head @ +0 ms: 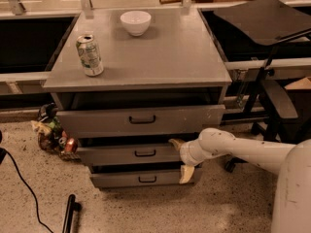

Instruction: Open middle drawer

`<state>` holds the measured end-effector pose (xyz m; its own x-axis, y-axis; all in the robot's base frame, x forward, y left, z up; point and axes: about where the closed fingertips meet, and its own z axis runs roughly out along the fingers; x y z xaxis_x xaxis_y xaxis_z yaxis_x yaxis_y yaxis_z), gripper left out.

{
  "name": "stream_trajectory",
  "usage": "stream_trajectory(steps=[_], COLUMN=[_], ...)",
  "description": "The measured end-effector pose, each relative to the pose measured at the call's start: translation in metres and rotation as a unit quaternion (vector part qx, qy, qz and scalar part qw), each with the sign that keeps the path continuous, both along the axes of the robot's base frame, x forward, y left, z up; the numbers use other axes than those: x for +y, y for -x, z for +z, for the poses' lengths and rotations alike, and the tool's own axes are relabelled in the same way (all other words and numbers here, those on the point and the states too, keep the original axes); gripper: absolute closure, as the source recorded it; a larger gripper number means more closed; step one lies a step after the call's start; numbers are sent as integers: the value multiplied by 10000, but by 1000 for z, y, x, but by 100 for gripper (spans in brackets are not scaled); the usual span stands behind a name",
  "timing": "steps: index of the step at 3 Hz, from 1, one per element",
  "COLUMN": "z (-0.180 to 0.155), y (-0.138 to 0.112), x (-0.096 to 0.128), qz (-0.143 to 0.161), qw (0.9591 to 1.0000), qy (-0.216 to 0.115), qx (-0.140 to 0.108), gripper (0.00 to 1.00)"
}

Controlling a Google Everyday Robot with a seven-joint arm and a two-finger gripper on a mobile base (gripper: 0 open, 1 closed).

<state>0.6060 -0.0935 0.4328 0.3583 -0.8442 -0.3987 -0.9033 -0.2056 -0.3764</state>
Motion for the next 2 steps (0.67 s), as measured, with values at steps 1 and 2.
stream_trajectory(steps=[1,2], z=[-10,-18], y=[-11,-19], x=[1,1], qz=[-183,-346], qw=[9998,9992], qy=[-65,-116], qx=[68,175], gripper=[0,0])
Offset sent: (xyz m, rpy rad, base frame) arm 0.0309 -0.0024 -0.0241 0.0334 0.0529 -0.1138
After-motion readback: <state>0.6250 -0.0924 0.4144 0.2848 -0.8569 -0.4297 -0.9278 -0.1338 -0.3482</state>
